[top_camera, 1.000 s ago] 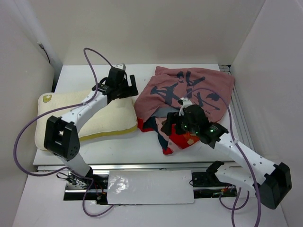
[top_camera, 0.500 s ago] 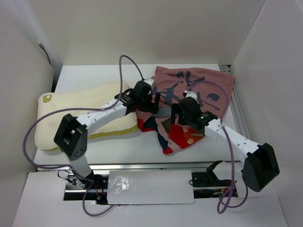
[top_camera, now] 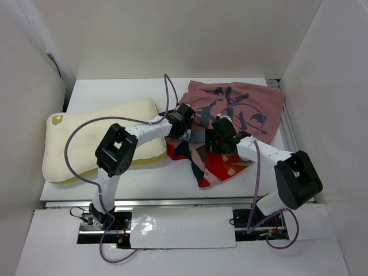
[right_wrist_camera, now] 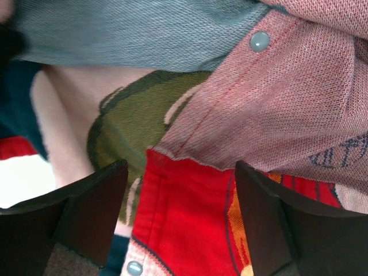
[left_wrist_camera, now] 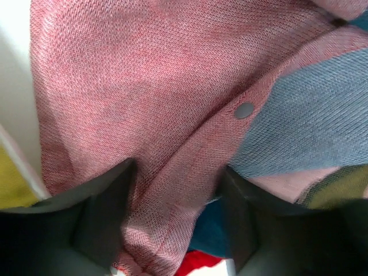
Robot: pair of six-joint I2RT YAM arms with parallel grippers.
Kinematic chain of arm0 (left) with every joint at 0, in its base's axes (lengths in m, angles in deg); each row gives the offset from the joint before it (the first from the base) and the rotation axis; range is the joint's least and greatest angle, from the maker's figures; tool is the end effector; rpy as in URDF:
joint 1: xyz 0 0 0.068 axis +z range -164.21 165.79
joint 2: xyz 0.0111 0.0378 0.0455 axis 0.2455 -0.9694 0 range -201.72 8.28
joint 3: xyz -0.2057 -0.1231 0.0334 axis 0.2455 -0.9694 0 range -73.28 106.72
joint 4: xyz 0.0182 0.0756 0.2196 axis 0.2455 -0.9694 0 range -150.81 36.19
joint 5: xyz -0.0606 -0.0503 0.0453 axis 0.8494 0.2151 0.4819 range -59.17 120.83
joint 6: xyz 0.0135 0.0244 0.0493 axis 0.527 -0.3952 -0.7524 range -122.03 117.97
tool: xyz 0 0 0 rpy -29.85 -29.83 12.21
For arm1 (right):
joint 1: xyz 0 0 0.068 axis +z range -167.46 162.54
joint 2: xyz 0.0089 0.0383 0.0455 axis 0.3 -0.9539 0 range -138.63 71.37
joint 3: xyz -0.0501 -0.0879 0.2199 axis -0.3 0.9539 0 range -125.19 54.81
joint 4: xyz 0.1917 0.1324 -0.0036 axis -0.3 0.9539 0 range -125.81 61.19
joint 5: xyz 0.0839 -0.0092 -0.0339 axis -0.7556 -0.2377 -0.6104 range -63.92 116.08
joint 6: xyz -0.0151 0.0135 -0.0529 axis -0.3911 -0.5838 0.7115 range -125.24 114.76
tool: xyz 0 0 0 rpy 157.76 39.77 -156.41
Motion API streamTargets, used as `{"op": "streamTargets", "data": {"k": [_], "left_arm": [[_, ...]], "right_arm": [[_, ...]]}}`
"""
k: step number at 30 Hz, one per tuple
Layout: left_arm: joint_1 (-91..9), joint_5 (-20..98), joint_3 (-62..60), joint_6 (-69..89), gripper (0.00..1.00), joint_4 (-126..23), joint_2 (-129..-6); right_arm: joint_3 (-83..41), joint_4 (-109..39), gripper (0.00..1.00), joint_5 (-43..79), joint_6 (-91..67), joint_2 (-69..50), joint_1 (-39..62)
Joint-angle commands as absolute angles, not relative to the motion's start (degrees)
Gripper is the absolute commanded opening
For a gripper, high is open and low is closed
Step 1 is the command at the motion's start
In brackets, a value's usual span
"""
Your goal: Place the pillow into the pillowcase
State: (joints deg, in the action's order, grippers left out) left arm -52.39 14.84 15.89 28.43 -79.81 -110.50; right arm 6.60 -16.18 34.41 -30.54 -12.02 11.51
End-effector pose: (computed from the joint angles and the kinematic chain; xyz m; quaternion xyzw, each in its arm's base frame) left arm 0.3299 -0.2454 0.1707 0.0227 0.9466 -0.0553 0.3167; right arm 0.2375 0.1248 0.1770 -0.0085 0.9509 0.0758 0.2999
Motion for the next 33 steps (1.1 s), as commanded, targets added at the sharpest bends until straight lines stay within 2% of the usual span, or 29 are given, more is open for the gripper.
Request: {"op": "streamTargets", "data": {"k": [1, 2, 3, 4, 5, 6, 8, 9, 19, 25, 28, 29, 30, 33], "left_arm": [[-52.36, 9.92, 17.77, 29.17, 0.65, -81.84, -110.99], [-52.36, 8.69, 17.77, 29.87, 0.59, -82.37, -110.99], [-52.36, 7.98, 17.77, 30.49, 0.44, -83.24, -110.99], [-52.36, 7.98, 17.77, 31.01, 0.44, -83.25, -110.99], [-52.36, 7.37, 17.77, 31.02, 0.28, -83.25, -109.86], [-52.36, 7.36, 17.25, 31.54, 0.19, -83.25, -108.45], [-51.75, 6.75, 17.25, 32.16, 0.03, -82.64, -107.3], [-51.74, 6.14, 17.25, 32.68, 0.0, -83.25, -107.3], [-51.21, 11.4, 13.91, 30.93, 0.0, -80.35, -97.19], [-51.21, 11.41, 13.29, 30.32, 0.0, -79.83, -94.29], [-51.21, 11.41, 13.29, 29.71, 0.0, -79.83, -93.58], [-51.21, 10.88, 13.29, 29.7, 0.0, -79.83, -93.06], [-51.21, 10.88, 13.29, 29.7, 0.0, -79.83, -92.54], [-51.21, 9.47, 13.29, 29.17, 0.0, -79.83, -92.01]], "right_arm": [[7.43, -19.11, 0.8, 37.14, -32.05, -12.56, 10.14], [7.43, -18.59, 0.8, 37.15, -32.05, -13.17, 10.14], [9.0, -19.28, 0.76, 37.15, -32.05, -13.18, 9.35], [9.54, -19.9, 0.74, 36.54, -32.05, -13.18, 8.82], [9.54, -20.51, 0.74, 36.53, -32.57, -13.18, 8.82], [10.24, -21.83, 0.74, 35.32, -32.58, -13.7, 8.82], [10.25, -22.71, 0.74, 34.61, -32.58, -13.7, 9.35], [10.25, -22.72, 0.74, 34.6, -32.58, -14.31, 9.35], [7.35, -23.25, 0.84, 35.57, -34.33, -13.62, 13.91], [6.2, -23.86, 0.84, 38.46, -37.75, -17.3, 15.85], [6.82, -22.28, 0.73, 43.11, -40.47, -17.31, 15.85], [7.52, -20.97, 0.65, 46.08, -41.36, -16.26, 15.85], [8.04, -19.83, 0.43, 47.59, -42.15, -15.47, 15.85], [8.67, -11.67, 0.22, 55.94, -46.54, -9.5, 15.15]]}}
